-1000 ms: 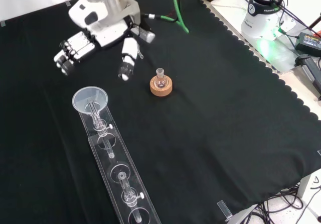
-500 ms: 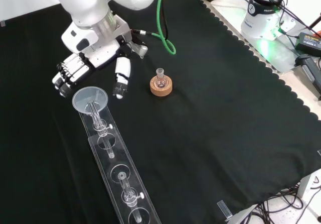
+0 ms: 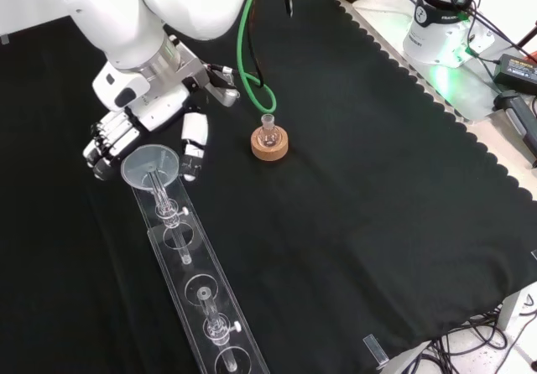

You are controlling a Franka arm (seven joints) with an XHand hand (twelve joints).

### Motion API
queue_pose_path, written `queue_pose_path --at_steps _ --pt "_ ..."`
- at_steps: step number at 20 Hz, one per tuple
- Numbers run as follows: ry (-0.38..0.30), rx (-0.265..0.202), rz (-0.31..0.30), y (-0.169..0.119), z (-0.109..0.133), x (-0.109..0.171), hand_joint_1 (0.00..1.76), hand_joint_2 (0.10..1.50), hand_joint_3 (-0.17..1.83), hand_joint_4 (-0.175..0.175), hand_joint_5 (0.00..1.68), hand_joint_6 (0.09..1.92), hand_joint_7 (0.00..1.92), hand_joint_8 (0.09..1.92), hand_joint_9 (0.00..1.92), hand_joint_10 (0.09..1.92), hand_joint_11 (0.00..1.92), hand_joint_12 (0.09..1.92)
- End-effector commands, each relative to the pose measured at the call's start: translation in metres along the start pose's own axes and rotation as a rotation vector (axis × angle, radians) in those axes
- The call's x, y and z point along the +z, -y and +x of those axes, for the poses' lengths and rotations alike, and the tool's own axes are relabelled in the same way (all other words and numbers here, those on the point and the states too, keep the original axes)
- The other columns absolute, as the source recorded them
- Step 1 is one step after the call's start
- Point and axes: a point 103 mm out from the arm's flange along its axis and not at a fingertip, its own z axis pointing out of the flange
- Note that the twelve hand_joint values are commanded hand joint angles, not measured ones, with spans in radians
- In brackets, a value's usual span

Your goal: Pick up the funnel from the transparent funnel stand.

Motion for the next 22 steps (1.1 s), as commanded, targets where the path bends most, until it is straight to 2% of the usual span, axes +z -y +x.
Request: queue_pose_path --at_steps 1,4,5,6,7,9,11,12,14,15,16,19,20,22 --pt "0.016 0.005 0.072 -0.006 0.015 0.006 0.08 0.83 0.11 0.073 0.00 0.09 0.00 0.09 0.00 0.09 0.00 0.78" --pt "0.029 0.010 0.077 -0.007 0.021 0.006 0.08 0.83 0.11 0.074 0.00 0.09 0.00 0.09 0.00 0.09 0.00 0.80" --pt "0.021 0.024 0.076 -0.003 0.005 0.005 0.08 0.83 0.11 0.074 0.00 0.09 0.00 0.09 0.00 0.09 0.00 0.81" --pt "0.051 0.021 0.068 -0.004 0.007 0.006 0.08 0.83 0.11 0.074 0.00 0.09 0.00 0.09 0.00 0.09 0.00 0.88" --pt "0.097 0.023 0.052 -0.005 0.015 0.007 0.08 0.83 0.10 0.075 0.00 0.09 0.00 0.09 0.00 0.09 0.00 1.04" --pt "0.135 0.034 0.007 -0.003 0.026 0.010 0.07 0.83 0.10 0.076 0.00 0.09 0.00 0.09 0.01 0.09 0.01 1.39" --pt "0.144 0.038 -0.040 0.001 0.028 0.011 0.06 0.83 0.09 0.076 0.00 0.09 0.00 0.09 0.09 0.09 0.15 1.54" --pt "0.147 0.036 -0.057 0.002 0.028 0.011 0.07 0.84 0.08 0.075 0.00 0.09 0.00 0.09 0.11 0.20 0.25 1.55" --pt "0.162 0.034 -0.097 0.003 0.026 0.013 0.08 0.84 0.07 0.072 0.03 0.09 0.04 0.09 0.15 0.62 0.48 1.49" --pt "0.170 0.029 -0.107 0.003 0.025 0.014 0.08 0.84 0.07 0.071 0.05 0.09 0.07 0.09 0.20 0.75 0.58 1.44" --pt "0.189 0.023 -0.128 0.003 0.025 0.015 0.10 0.85 0.07 0.067 0.10 0.09 0.10 0.17 0.30 0.84 0.70 1.37" --pt "0.227 0.007 -0.178 0.001 0.030 0.018 0.14 0.86 0.07 0.053 0.22 0.09 0.08 0.69 0.57 0.88 0.96 1.22" --pt "0.235 0.019 -0.197 0.000 0.029 0.018 0.16 0.87 0.07 0.039 0.28 0.09 0.12 0.80 0.67 0.87 1.07 1.16" --pt "0.254 -0.012 -0.242 0.000 0.030 0.020 0.22 0.88 0.08 0.005 0.38 0.09 0.23 0.94 0.88 0.84 1.27 1.03"
